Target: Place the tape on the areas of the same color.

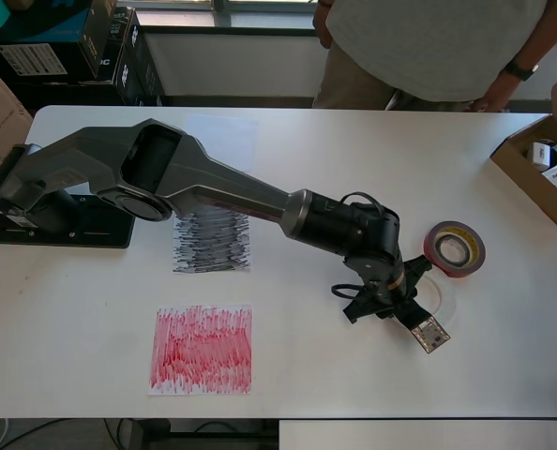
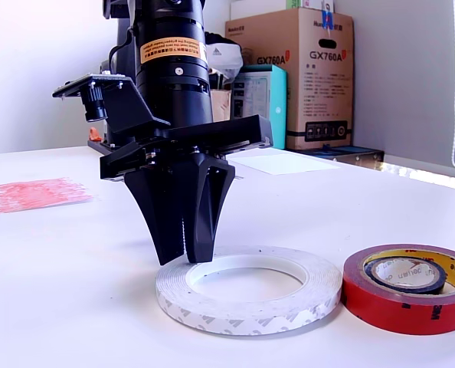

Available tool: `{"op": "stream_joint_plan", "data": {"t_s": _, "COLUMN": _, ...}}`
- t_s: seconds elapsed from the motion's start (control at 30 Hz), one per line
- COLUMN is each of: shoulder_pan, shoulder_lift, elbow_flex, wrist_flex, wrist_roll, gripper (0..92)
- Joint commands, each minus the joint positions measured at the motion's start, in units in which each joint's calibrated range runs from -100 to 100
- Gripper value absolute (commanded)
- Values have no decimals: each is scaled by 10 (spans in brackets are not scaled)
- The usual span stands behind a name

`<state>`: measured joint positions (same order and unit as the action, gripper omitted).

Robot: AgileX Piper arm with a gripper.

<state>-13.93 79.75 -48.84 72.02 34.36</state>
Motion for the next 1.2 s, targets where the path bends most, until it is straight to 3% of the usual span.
{"op": "stream_joint_plan", "data": {"t_s": 0.0, "shoulder_pan": 1, "shoulder_lift": 2, "elbow_flex": -3, "wrist_flex": 14, "wrist_roll": 0, "gripper": 0}}
{"op": "stream_joint_plan", "data": {"t_s": 0.4, "shoulder_pan": 1, "shoulder_lift": -2, "elbow_flex": -5, "wrist_flex": 20, "wrist_roll": -3, "gripper": 0}}
{"op": "stream_joint_plan", "data": {"t_s": 0.63, "shoulder_pan": 0, "shoulder_lift": 3, "elbow_flex": -5, "wrist_flex": 17, "wrist_roll": -50, "gripper": 0}}
{"op": "stream_joint_plan", "data": {"t_s": 1.17, "shoulder_pan": 30, "shoulder_lift": -1, "elbow_flex": -10, "wrist_flex": 44, "wrist_roll": -50, "gripper": 0}}
